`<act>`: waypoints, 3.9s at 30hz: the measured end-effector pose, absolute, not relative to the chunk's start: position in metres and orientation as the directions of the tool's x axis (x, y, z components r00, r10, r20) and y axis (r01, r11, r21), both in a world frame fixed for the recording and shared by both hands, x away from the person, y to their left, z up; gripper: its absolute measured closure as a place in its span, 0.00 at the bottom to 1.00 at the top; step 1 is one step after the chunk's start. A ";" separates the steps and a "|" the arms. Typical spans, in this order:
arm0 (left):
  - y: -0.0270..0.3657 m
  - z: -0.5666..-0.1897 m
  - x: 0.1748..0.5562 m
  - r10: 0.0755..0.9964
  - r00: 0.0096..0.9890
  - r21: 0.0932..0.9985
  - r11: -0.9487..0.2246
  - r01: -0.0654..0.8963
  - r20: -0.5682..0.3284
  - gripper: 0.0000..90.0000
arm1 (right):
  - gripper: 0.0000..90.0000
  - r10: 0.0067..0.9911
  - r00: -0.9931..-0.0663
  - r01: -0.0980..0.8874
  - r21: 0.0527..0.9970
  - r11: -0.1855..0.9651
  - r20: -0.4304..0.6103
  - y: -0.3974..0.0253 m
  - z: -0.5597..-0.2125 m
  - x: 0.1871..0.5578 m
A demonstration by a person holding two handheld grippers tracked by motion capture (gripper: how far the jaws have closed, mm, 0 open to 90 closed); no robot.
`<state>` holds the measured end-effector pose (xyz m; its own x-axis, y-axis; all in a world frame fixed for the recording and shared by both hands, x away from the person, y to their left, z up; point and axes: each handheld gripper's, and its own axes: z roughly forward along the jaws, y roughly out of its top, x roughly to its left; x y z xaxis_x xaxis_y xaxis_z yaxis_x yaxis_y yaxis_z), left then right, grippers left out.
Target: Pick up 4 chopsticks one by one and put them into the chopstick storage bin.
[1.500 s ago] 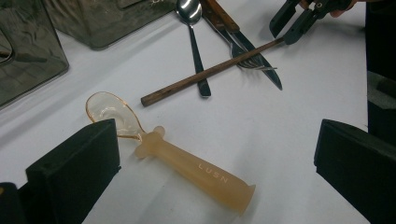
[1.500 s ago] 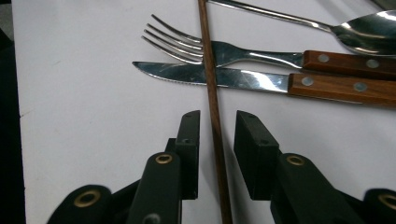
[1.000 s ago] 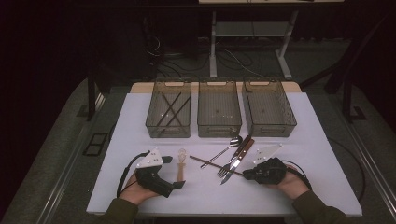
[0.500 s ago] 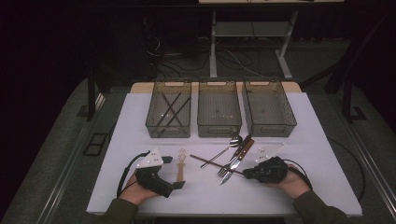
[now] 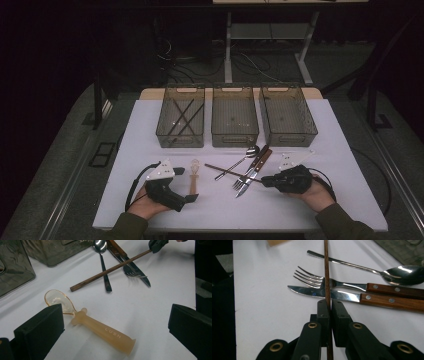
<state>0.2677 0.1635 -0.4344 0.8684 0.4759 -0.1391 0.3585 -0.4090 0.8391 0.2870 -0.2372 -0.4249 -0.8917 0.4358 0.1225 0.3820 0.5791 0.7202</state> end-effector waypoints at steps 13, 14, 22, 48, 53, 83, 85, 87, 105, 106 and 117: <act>0.163 -0.438 0.272 0.462 0.879 0.842 -0.425 0.333 -0.114 0.00 | 0.94 0.451 -0.885 0.371 0.764 0.528 0.119 -0.240 -0.413 0.286; 0.163 -0.438 0.273 0.466 0.877 0.840 -0.426 0.336 -0.115 0.00 | 0.94 0.451 -0.884 0.374 0.765 0.524 0.123 -0.240 -0.413 0.286; 0.163 -0.438 0.272 0.464 0.878 0.838 -0.430 0.335 -0.113 0.00 | 0.94 0.454 -0.881 0.372 0.784 0.496 0.131 -0.240 -0.405 0.287; 0.163 -0.438 0.273 0.478 0.868 0.839 -0.411 0.356 -0.134 0.00 | 0.94 0.560 -0.817 0.393 0.841 0.372 0.134 -0.229 -0.369 0.314; 0.162 -0.438 0.272 0.469 0.874 0.845 -0.410 0.342 -0.126 0.00 | 0.94 0.580 -0.805 0.398 0.836 0.377 0.122 -0.213 -0.369 0.325; 0.160 -0.435 0.270 0.451 0.883 0.849 -0.410 0.332 -0.127 0.00 | 0.94 0.691 -0.713 0.462 0.820 0.336 0.118 -0.108 -0.359 0.408; 0.161 -0.435 0.270 0.448 0.886 0.852 -0.412 0.324 -0.120 0.00 | 0.94 0.695 -0.710 0.467 0.816 0.341 0.116 -0.100 -0.360 0.413; 0.161 -0.434 0.270 0.447 0.886 0.851 -0.414 0.324 -0.120 0.00 | 0.94 0.698 -0.707 0.471 0.811 0.347 0.112 -0.092 -0.361 0.418; 0.160 -0.433 0.269 0.445 0.888 0.850 -0.415 0.324 -0.121 0.00 | 0.94 0.756 -0.648 0.530 0.769 0.358 0.095 -0.030 -0.368 0.464; 0.160 -0.433 0.269 0.445 0.887 0.851 -0.414 0.324 -0.122 0.00 | 0.94 0.758 -0.645 0.534 0.766 0.358 0.095 -0.027 -0.368 0.466; 0.160 -0.433 0.268 0.441 0.888 0.854 -0.405 0.327 -0.131 0.00 | 0.86 0.767 -0.635 0.550 0.749 0.371 0.086 -0.004 -0.371 0.475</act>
<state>0.2684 0.1596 -0.4327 0.8881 0.4407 -0.1307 0.3269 -0.4055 0.8537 0.4749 -0.0044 -0.3708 -0.6352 0.7675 0.0863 0.5495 0.3706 0.7488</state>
